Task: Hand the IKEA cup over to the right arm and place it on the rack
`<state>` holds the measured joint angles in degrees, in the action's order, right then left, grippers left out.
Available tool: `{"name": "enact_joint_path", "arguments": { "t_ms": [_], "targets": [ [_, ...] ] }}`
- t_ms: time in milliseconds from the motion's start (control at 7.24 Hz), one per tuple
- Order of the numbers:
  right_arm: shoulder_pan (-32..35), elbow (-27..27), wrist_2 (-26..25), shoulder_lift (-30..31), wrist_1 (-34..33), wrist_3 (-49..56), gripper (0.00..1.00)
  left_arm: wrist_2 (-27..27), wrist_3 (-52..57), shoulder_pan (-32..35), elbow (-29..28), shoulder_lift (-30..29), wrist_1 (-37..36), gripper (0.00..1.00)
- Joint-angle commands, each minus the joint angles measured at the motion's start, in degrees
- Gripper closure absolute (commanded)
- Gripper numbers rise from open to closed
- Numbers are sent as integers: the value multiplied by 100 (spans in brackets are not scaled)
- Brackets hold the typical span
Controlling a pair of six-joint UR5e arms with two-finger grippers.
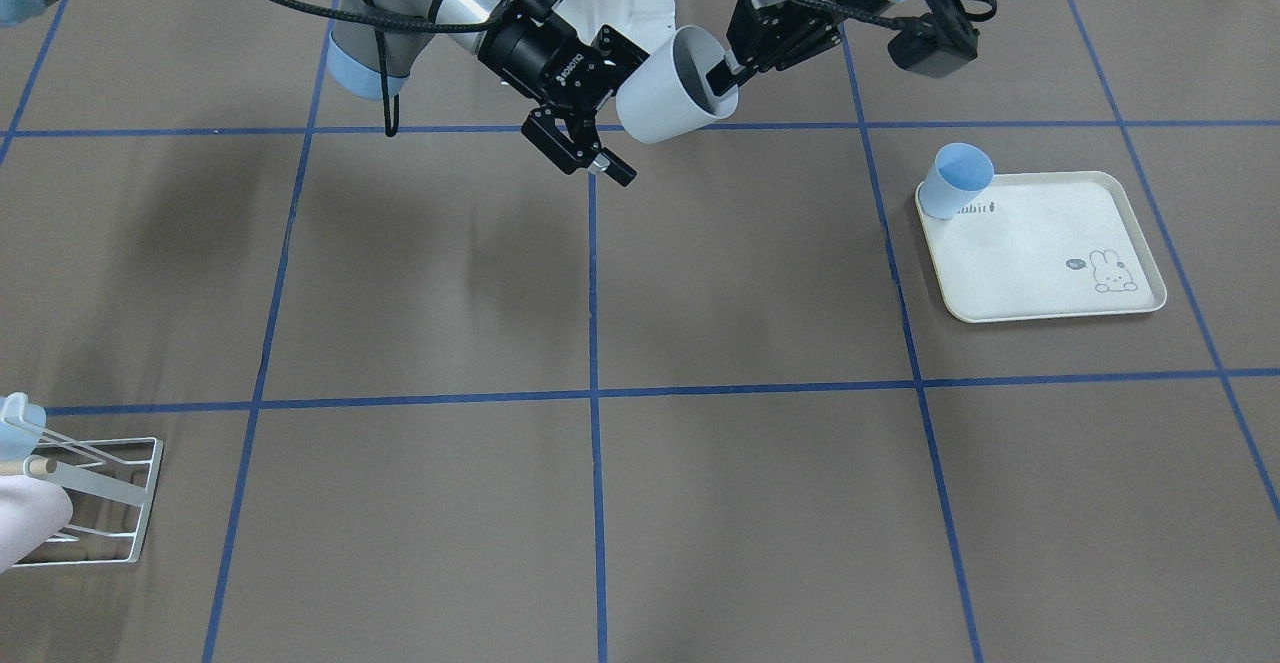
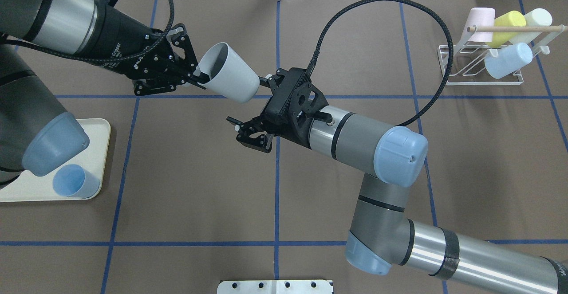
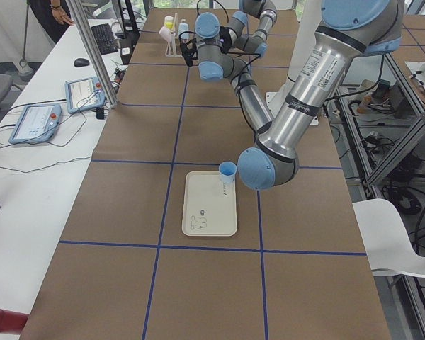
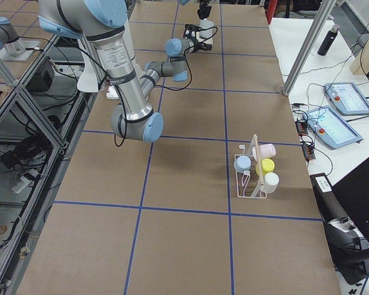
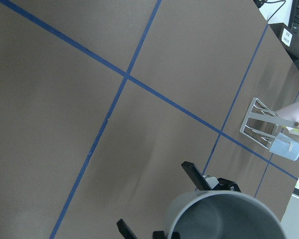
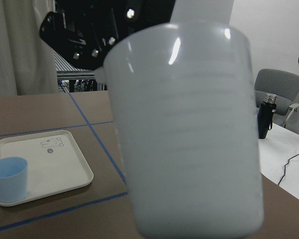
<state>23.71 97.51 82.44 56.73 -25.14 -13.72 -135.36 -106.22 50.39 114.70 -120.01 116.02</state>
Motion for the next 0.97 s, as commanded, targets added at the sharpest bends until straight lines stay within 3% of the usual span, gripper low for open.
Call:
{"name": "enact_joint_path", "arguments": {
  "t_ms": [0, 829],
  "targets": [
    [-7, 22, 0, -4, 70, 28, 1, 9, 31, -3, -131, -40, 0, 100],
    [28, 5, -35, -13, 62, 28, 1, 36, 48, -117, -159, -66, 0, 100]
  ]
}}
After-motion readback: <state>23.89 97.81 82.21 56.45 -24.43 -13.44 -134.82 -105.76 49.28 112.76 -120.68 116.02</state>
